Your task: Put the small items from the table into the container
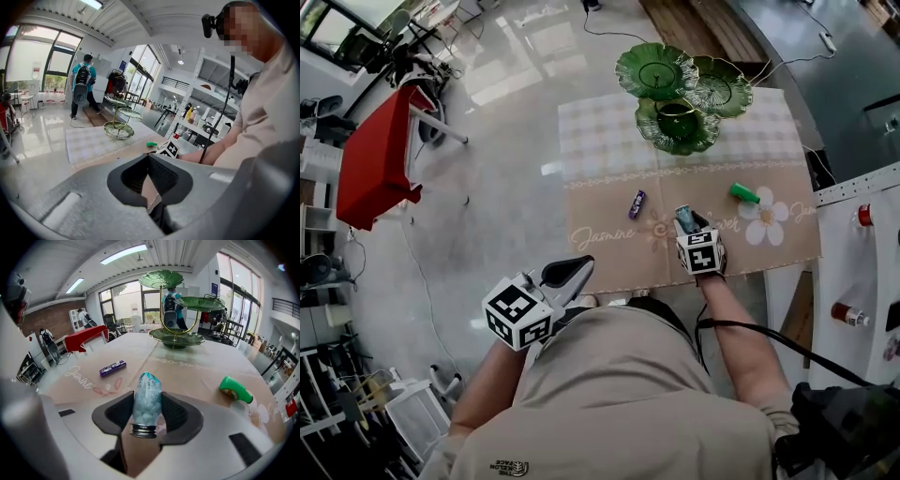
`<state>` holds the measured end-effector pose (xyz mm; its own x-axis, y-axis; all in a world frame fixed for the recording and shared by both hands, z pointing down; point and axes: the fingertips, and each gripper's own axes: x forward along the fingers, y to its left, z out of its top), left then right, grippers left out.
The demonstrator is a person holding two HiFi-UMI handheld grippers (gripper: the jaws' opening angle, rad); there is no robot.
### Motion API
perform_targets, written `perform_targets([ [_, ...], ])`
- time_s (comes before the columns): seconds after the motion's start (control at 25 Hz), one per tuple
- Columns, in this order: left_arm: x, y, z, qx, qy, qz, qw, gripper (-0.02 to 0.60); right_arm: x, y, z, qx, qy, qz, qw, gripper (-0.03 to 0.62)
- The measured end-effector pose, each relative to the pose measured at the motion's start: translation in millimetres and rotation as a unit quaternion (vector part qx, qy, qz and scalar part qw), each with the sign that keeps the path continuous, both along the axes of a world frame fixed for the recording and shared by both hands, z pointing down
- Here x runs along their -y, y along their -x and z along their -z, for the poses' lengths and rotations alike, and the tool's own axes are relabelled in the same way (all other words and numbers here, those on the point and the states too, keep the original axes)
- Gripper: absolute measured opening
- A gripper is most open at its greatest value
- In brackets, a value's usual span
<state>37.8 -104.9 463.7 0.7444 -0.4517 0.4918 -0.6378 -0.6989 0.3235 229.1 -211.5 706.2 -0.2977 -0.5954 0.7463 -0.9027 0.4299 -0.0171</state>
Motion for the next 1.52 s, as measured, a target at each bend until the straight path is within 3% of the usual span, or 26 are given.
perform_targets([
  [0.16,-1,-8,2,-0.010,-0.007,0.005,0.9999,0.008,1,-11,26,0.016,0.000,0.018,1.000,0.192],
  [0.4,-3,-20,4,-0.018,-0.009,0.005,0.9998,0.008,27,-37,97,0.035,-0.038,0.030,0.998,0.192],
  [0.88,3,-27,16,-0.022,-0.021,0.010,0.9995,0.008,135,-83,205,0.012,-0.113,0.038,0.993,0.192],
  [1.16,3,-3,15,-0.016,-0.022,0.051,0.9983,0.008,214,-93,225,-0.026,-0.132,0.045,0.990,0.192],
  [1.52,-4,33,14,-0.005,-0.015,0.112,0.9936,0.008,293,-82,201,-0.104,-0.112,0.079,0.985,0.192],
])
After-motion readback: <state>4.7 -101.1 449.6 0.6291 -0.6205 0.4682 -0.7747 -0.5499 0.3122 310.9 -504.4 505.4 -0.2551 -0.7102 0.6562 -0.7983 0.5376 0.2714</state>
